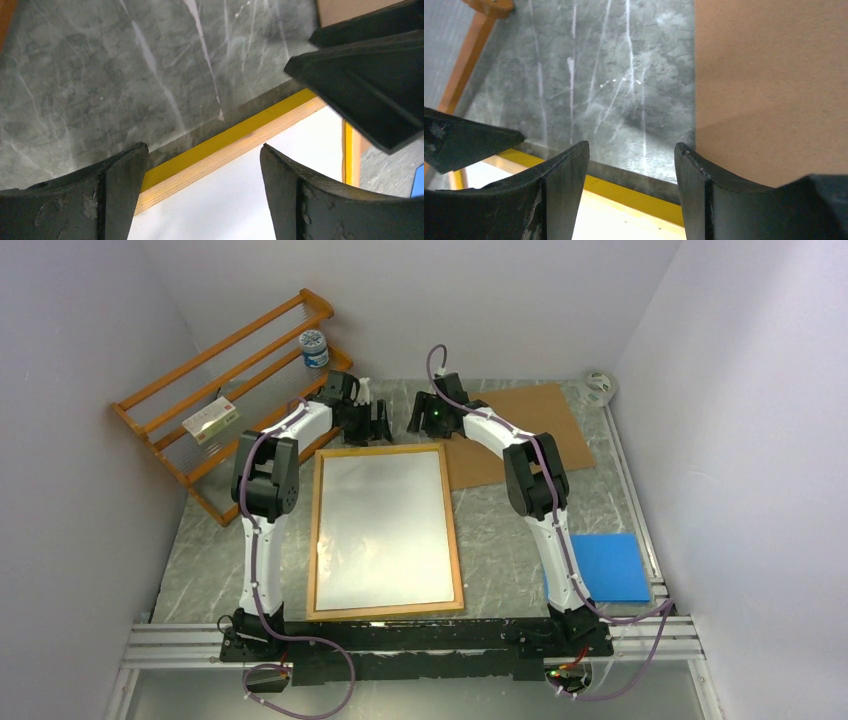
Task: Put the photo into the frame
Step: Adjust the photo frame item at the center of the board.
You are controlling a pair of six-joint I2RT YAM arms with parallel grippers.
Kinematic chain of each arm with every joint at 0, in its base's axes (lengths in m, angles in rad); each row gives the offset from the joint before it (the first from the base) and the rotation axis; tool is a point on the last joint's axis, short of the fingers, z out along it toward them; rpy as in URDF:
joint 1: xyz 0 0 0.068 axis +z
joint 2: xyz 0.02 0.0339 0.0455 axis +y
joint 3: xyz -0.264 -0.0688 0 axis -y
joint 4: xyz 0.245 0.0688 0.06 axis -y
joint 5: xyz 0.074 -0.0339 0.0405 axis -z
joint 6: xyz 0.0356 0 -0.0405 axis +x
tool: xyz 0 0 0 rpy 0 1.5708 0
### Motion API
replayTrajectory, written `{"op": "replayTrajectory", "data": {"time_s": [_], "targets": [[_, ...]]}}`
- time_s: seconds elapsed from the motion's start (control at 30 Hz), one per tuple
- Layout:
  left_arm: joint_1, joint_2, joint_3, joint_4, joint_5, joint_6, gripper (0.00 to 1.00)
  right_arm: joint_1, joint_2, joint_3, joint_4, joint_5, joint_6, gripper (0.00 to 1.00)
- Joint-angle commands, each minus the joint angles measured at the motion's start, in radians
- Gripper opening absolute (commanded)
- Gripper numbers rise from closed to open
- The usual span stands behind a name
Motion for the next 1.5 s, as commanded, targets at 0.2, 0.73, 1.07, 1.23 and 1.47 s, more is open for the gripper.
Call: {"op": "replayTrajectory", "data": {"time_s": [0.2,0.73,1.07,1.23,1.47], "targets": [[0.021,0.014,0.008,-0.085,-0.058,0.066,0.87,0.003,0.047,0.094,-0.331,0.216,-0.146,0.71],[0.043,0.006,-0.071,-0.069,-0.058,0.051,0.85,-0.016,-0.051,0.024,-0.354,0.216,-0.163,0.80],[0.040,0.046,0.121,0.026,0.059,-0.023,0.88,-0.062,-0.388,-0.247,-0.168,0.150,0.079,0.81],[0.027,0.086,0.206,0.103,0.097,-0.061,0.88,-0.100,-0.394,-0.290,-0.123,0.168,0.042,0.80],[0.014,0.079,0.182,0.126,0.103,-0.071,0.88,-0.102,-0.156,-0.007,-0.099,0.254,-0.104,0.75]]}}
